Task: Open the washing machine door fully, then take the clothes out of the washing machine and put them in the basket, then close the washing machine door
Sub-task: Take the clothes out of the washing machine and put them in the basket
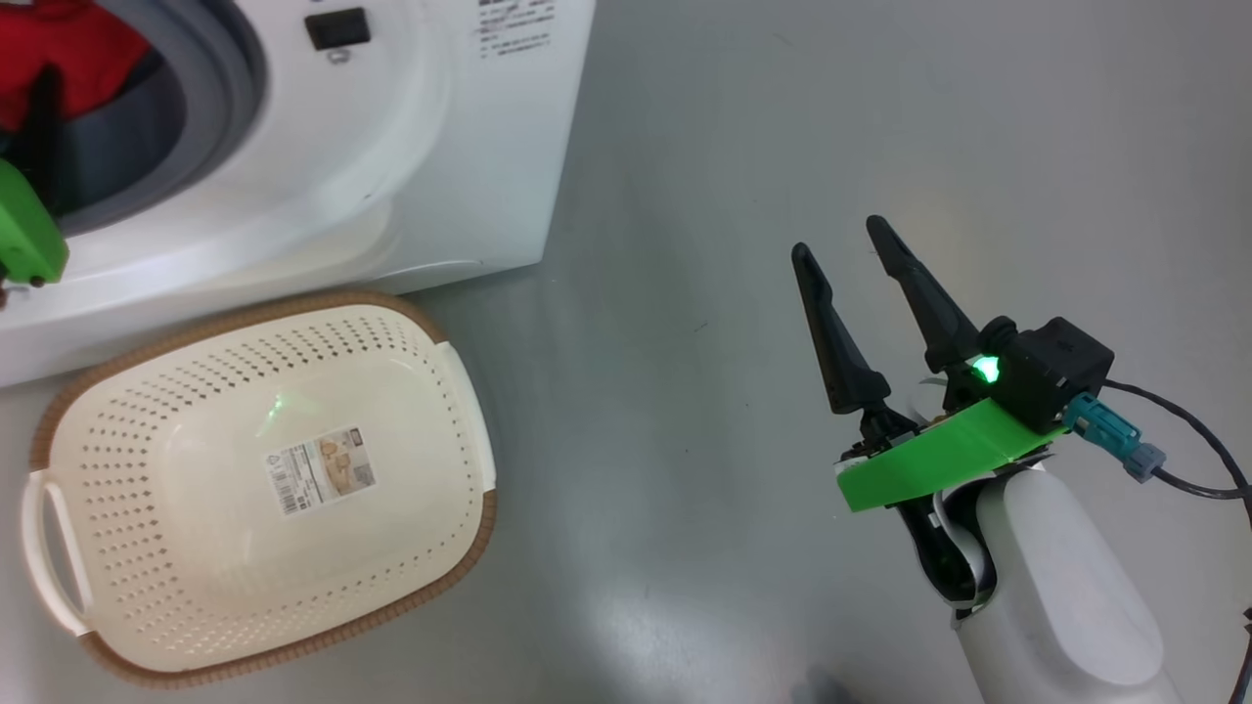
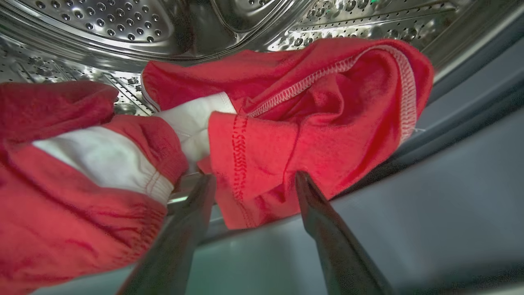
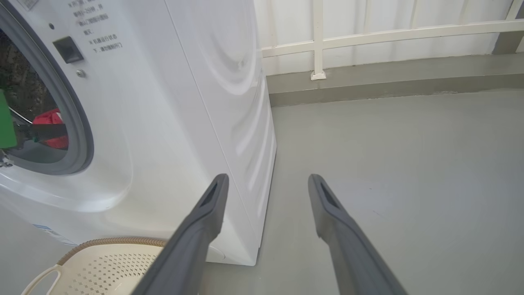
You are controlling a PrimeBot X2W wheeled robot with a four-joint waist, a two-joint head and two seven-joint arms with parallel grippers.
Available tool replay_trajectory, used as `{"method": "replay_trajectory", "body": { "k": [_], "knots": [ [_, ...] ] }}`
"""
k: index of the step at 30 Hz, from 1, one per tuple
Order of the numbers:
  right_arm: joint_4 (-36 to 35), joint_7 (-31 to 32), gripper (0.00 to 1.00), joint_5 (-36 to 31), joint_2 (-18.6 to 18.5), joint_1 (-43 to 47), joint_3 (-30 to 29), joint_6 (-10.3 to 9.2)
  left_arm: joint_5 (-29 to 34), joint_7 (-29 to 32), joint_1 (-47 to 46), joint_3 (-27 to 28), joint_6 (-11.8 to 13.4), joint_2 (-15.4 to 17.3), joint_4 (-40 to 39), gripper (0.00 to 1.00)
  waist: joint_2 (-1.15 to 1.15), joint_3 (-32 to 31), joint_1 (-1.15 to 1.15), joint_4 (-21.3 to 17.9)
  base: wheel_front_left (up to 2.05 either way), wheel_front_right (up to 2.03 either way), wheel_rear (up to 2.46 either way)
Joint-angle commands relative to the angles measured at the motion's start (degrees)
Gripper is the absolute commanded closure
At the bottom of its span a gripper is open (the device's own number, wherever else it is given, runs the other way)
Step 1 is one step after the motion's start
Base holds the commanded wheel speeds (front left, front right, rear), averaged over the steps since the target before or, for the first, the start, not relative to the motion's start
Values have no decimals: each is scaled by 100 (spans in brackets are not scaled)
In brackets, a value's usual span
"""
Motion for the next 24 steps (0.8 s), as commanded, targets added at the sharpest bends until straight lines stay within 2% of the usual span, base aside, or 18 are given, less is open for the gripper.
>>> {"method": "replay_trajectory", "body": {
  "k": [1,6,7,8,9,11,18,24],
  "knots": [
    [-111,-43,0,-2,61,38,159,9,-39,-21,-184,72,-17,313,-18,0,0,29,0,-51,0,0,0],
    [-134,-43,0,6,74,31,181,9,-297,-43,-271,-216,-17,385,36,0,0,67,0,-142,0,0,0],
    [-134,-43,0,8,75,37,180,9,-343,-58,-279,-261,-17,388,27,24,0,64,0,-151,0,0,0],
    [-134,-43,0,9,77,45,178,9,-385,-62,-282,-312,-17,393,19,53,0,58,0,-157,0,0,0],
    [-132,-43,0,9,78,53,176,9,-431,-66,-283,-359,-17,398,12,59,0,52,0,-162,0,0,0],
    [-130,-43,0,9,80,71,168,9,-539,-48,-273,-454,-17,399,-16,100,0,36,0,-164,0,0,0],
    [-96,-43,0,-13,84,49,124,9,-819,-308,-283,-747,-17,399,-114,100,0,-52,0,-86,0,0,0],
    [-3,-43,0,-34,84,64,95,9,-1270,-1000,-119,-629,-17,270,-144,100,0,-298,0,97,0,0,0]
  ]
}}
